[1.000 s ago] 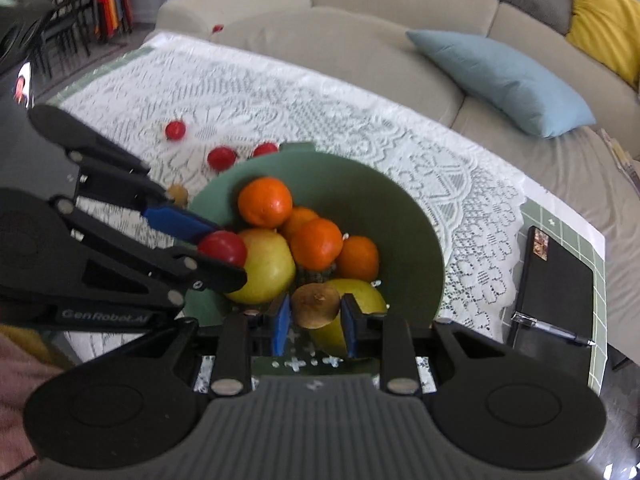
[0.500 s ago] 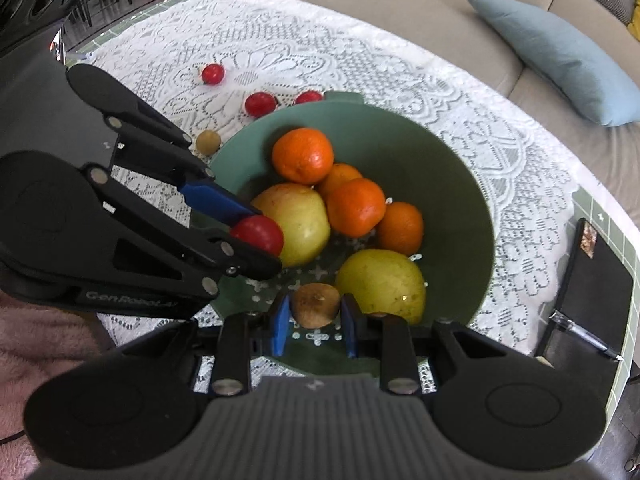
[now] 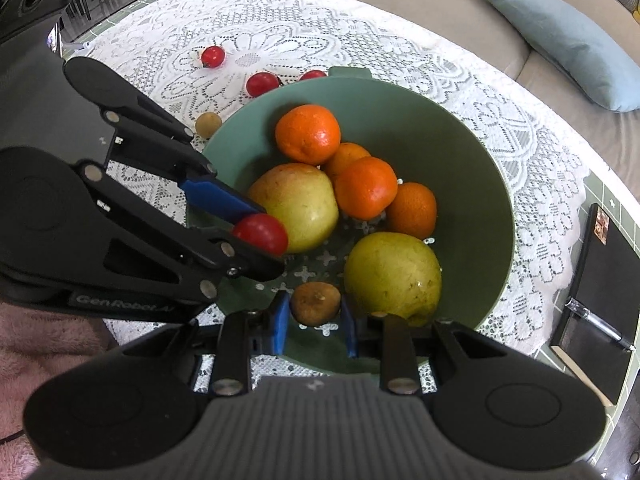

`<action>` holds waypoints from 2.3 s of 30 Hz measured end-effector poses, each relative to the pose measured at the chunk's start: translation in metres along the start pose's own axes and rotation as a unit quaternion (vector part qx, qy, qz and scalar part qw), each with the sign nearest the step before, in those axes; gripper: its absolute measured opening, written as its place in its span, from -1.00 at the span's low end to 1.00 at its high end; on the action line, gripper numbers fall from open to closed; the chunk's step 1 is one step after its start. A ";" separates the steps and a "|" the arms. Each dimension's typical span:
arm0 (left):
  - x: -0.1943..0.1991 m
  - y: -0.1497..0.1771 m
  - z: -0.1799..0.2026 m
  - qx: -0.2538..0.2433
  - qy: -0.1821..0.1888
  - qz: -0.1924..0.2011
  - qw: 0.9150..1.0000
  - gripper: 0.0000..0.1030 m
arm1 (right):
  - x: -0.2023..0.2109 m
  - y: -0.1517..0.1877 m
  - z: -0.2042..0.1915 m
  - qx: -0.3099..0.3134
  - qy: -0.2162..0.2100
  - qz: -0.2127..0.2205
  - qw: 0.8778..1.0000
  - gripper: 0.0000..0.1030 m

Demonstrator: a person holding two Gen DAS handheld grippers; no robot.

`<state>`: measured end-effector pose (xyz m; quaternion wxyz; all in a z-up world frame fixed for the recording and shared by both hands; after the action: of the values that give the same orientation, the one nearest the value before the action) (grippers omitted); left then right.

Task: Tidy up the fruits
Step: 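Carry the tomato and brown fruit into the colander and open both tools, then move both tools back over the remaining tomatoes and brown fruit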

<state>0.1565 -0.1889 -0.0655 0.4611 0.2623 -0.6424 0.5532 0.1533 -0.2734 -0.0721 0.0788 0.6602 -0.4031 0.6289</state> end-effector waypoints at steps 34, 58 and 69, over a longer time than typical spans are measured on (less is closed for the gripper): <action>0.071 0.008 -0.066 0.059 -0.062 0.102 0.991 0.02 | 0.035 -0.052 -0.052 0.041 0.084 0.110 0.990 -0.08; 0.064 0.041 -0.206 0.141 -0.166 0.142 0.966 0.03 | -0.035 -0.117 -0.124 0.007 0.101 0.272 0.957 0.03; 0.044 0.064 -0.228 0.136 -0.155 0.159 0.965 0.01 | -0.092 -0.117 -0.124 0.016 0.119 0.236 0.964 -0.26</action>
<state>0.1521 0.0515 -0.0654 0.2216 0.2993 -0.6582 0.6543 0.1425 -0.0807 -0.0825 -0.0352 0.4681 -0.5252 0.7098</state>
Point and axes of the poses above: each gripper's, at about its wrist camera, not at the fingertips, and x roughly against the way its jaws point, z to its right, y to its underside, the point moved 7 cm from there along -x, roughly the way its jaws point, and after that the axes turned 11 degrees about -y, right-handed, at the moved point
